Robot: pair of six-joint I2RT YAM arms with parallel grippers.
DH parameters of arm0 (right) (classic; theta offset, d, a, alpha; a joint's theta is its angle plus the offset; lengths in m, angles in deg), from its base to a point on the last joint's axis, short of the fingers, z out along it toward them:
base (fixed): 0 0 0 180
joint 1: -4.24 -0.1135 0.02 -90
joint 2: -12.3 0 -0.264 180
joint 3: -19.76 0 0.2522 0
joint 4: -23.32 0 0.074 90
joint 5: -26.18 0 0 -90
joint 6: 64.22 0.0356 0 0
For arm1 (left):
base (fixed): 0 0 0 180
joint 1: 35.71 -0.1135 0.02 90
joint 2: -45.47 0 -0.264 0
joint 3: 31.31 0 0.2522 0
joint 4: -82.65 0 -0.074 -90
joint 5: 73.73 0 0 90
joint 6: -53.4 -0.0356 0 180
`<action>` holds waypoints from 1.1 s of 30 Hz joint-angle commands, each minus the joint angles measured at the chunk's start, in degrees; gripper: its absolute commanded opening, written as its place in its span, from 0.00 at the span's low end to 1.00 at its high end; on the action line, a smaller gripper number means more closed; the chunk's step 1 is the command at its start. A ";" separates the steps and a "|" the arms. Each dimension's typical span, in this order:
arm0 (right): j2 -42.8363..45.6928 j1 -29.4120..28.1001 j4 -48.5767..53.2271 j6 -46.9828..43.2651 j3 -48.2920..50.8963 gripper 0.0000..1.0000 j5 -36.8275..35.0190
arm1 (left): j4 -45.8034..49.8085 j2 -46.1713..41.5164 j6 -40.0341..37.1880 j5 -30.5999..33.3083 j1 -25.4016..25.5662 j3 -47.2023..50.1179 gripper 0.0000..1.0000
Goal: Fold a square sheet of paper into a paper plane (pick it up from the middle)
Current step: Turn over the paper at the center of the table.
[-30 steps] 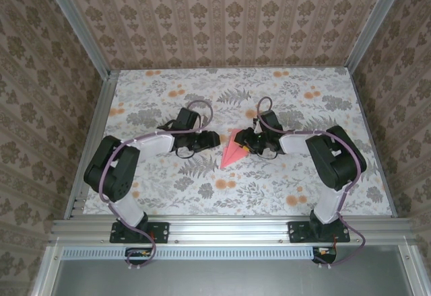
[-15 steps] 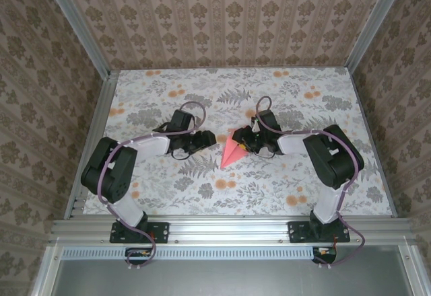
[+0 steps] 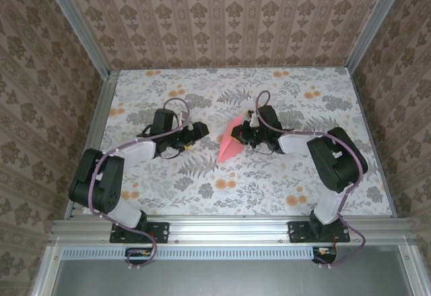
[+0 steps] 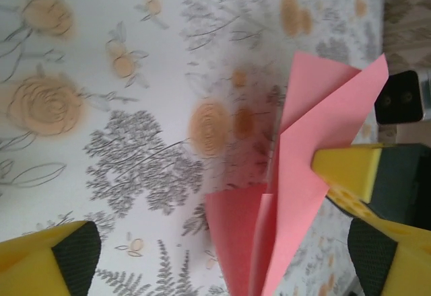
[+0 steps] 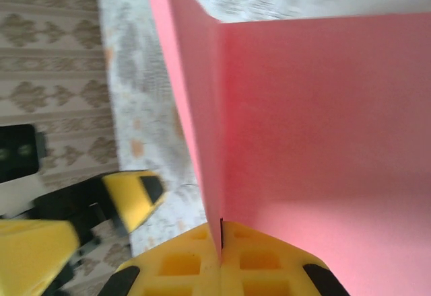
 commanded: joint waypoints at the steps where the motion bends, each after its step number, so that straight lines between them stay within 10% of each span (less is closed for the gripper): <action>1: 5.20 0.15 -2.44 -0.62 -4.05 0.03 5.94 | -6.11 -3.52 1.97 -7.04 -1.05 -0.18 1.00; 20: 8.03 0.91 -12.02 10.73 -12.87 0.05 15.39 | -22.26 -8.35 10.26 -16.28 1.56 -4.41 0.98; 33: 7.54 2.48 -11.44 10.56 -11.00 0.05 14.38 | -17.69 -14.92 8.48 -6.39 -0.03 -0.63 0.95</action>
